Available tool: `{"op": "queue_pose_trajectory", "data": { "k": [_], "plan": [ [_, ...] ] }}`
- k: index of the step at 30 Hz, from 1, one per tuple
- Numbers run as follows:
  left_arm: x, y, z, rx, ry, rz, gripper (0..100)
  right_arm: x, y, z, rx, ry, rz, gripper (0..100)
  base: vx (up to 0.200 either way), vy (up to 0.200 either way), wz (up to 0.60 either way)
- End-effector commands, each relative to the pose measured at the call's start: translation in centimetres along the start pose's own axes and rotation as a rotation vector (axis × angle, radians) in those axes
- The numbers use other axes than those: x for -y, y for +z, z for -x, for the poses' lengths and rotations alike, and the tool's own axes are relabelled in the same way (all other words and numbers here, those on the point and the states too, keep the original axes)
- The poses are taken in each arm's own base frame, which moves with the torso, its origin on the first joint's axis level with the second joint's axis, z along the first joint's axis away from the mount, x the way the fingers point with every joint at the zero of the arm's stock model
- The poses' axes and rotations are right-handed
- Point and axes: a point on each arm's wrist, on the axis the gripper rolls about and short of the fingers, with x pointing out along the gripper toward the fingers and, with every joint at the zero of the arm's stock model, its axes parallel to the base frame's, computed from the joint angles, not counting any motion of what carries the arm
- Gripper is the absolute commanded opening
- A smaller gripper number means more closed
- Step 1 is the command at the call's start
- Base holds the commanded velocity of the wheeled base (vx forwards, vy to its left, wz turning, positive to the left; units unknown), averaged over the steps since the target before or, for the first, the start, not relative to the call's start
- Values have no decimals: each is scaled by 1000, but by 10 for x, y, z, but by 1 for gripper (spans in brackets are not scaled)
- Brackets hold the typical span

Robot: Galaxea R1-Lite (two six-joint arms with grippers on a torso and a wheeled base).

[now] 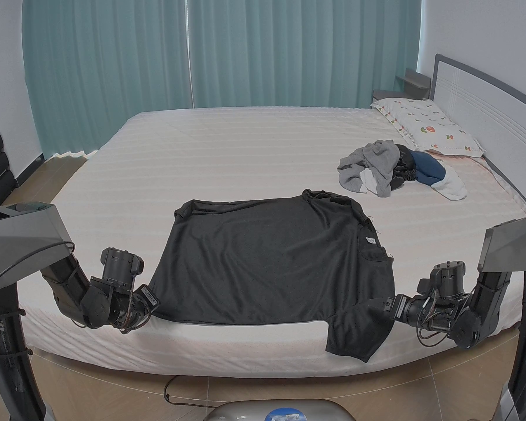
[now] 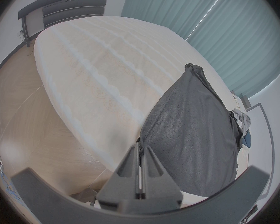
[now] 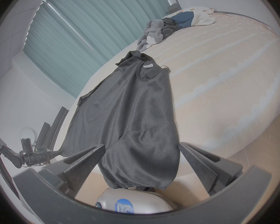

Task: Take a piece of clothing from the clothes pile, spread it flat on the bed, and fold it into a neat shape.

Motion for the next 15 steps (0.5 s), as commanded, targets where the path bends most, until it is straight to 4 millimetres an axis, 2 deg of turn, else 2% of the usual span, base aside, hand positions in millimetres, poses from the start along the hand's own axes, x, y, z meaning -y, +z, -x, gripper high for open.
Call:
{"op": "queue_pose_trajectory", "data": {
  "k": [1,15],
  "plan": [
    [0,0,0,1,-1,1,0,6,-7,-6,-28,-19,-7,100,0,0,0],
    [0,0,0,0,0,0,0,9,-3,-8,-5,-29,-12,100,0,0,0]
  ]
}}
